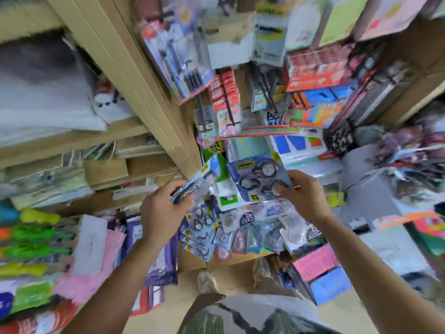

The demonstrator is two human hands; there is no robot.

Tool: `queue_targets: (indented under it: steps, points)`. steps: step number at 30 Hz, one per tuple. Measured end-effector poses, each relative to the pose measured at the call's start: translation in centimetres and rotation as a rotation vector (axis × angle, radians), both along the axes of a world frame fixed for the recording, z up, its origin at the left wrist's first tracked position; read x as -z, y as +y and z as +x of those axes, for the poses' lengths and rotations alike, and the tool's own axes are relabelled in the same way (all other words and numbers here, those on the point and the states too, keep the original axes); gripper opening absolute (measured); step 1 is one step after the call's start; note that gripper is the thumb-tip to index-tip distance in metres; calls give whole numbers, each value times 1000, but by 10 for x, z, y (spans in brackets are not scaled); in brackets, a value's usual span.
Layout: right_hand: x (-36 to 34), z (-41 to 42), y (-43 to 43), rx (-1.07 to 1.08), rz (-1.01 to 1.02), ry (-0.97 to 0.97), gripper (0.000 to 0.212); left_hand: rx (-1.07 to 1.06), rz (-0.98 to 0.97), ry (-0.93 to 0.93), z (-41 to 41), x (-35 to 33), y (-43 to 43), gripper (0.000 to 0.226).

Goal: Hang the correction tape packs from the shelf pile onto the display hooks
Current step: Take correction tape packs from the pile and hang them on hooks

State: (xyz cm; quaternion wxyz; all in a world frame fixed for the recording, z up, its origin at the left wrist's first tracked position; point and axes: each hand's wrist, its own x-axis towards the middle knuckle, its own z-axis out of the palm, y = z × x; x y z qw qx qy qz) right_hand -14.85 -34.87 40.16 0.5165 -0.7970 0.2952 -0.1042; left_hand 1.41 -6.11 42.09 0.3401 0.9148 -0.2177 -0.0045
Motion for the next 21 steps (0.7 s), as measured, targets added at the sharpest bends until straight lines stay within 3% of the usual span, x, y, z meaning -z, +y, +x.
queue_targets:
  steps: [5,8,15,21]
  points:
    - [-88,16,-23,-36,-150,-224,22,17,-218,-146,13,-89,-14,38]
    - [-132,26,-34,-53,-147,-321,16,99,-333,-240,25,-134,-22,24]
    - [-215,47,-38,-6,-159,-572,21,226,-596,-359,41,-238,-33,28]
    - [-292,64,-48,16,-245,-718,24,337,-679,-462,55,-314,-41,24]
